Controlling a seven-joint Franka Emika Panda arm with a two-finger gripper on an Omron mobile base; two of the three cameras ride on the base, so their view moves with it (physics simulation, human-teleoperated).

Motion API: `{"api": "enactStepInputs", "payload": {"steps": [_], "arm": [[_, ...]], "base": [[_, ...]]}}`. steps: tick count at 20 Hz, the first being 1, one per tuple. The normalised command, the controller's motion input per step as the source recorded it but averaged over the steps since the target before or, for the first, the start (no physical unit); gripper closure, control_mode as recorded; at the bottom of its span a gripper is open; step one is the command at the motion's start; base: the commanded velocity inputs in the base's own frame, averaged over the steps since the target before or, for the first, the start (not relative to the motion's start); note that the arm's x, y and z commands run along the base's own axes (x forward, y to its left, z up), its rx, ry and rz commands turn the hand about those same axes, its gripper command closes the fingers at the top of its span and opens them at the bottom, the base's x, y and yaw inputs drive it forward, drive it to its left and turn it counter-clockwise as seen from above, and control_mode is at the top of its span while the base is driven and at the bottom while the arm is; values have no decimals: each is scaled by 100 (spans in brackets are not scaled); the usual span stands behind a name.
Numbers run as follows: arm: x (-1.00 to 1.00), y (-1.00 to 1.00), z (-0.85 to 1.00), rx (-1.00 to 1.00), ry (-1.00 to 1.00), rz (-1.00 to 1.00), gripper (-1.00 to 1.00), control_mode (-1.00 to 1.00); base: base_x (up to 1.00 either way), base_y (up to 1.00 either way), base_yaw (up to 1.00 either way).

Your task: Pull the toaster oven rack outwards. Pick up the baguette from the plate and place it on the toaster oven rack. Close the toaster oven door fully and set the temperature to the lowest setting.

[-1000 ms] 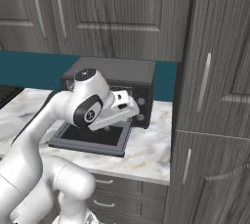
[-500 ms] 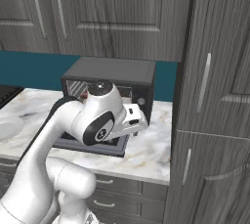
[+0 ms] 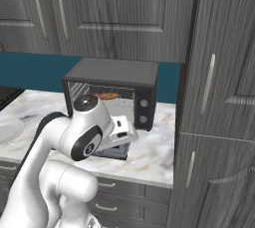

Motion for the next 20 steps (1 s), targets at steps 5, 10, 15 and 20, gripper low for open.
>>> {"api": "enactStepInputs", "payload": {"steps": [5,10,15,20], "arm": [[0,0,-27,7,0,0,-100,-100],[-1,-9,-18,20,-1,3,-100,-100],[-21,0,-16,23,-11,4,-100,-100],[-38,0,-21,17,-27,2,-100,-100]], "base": [[0,0,0],[0,0,0],[0,0,0],[0,0,0]]}}
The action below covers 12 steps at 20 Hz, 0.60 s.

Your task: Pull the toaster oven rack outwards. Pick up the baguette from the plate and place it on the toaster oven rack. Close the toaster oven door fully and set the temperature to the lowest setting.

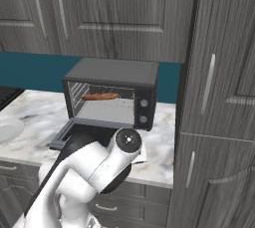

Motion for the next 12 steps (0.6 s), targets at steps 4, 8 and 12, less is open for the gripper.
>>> {"api": "enactStepInputs", "payload": {"steps": [4,8,12], "arm": [[-41,-9,-23,20,-38,2,-100,-100],[-29,0,-21,14,-36,4,-100,-100],[-5,7,-11,2,-32,4,-100,-100]], "base": [[0,0,0],[0,0,0],[0,0,0]]}}
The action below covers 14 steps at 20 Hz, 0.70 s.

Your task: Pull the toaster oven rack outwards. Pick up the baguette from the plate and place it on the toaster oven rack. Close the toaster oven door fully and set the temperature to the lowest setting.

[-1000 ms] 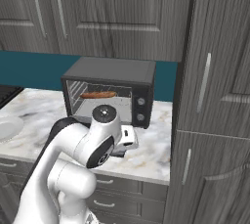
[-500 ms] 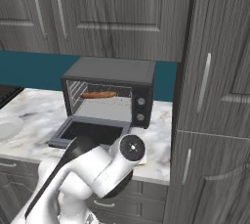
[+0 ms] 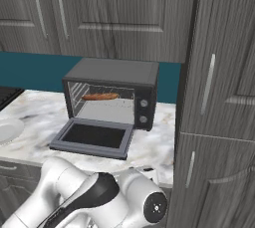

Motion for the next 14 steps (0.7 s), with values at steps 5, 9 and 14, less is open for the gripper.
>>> {"api": "enactStepInputs", "payload": {"steps": [5,9,14], "arm": [[9,33,-2,-1,-19,0,-100,-100],[25,18,-8,-3,-2,3,-100,-100],[28,0,-18,0,0,6,-100,-100]], "base": [[0,0,0],[0,0,0],[0,0,0]]}}
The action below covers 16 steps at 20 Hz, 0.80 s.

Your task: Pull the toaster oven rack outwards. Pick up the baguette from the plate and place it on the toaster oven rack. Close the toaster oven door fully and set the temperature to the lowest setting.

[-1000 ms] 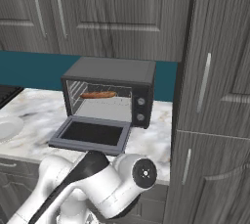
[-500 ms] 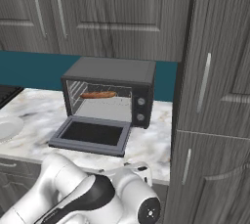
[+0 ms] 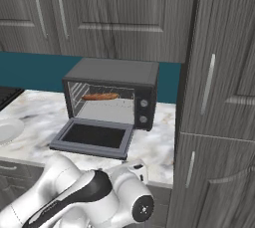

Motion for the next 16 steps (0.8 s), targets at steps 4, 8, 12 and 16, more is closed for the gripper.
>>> {"api": "enactStepInputs", "payload": {"steps": [4,8,12,16], "arm": [[36,0,-22,0,0,3,-100,-100],[50,0,-24,0,0,2,-100,-100],[43,0,-44,0,0,3,-100,-100],[28,-1,-58,0,0,3,-100,-100]], "base": [[0,0,0],[0,0,0],[0,0,0],[0,0,0]]}}
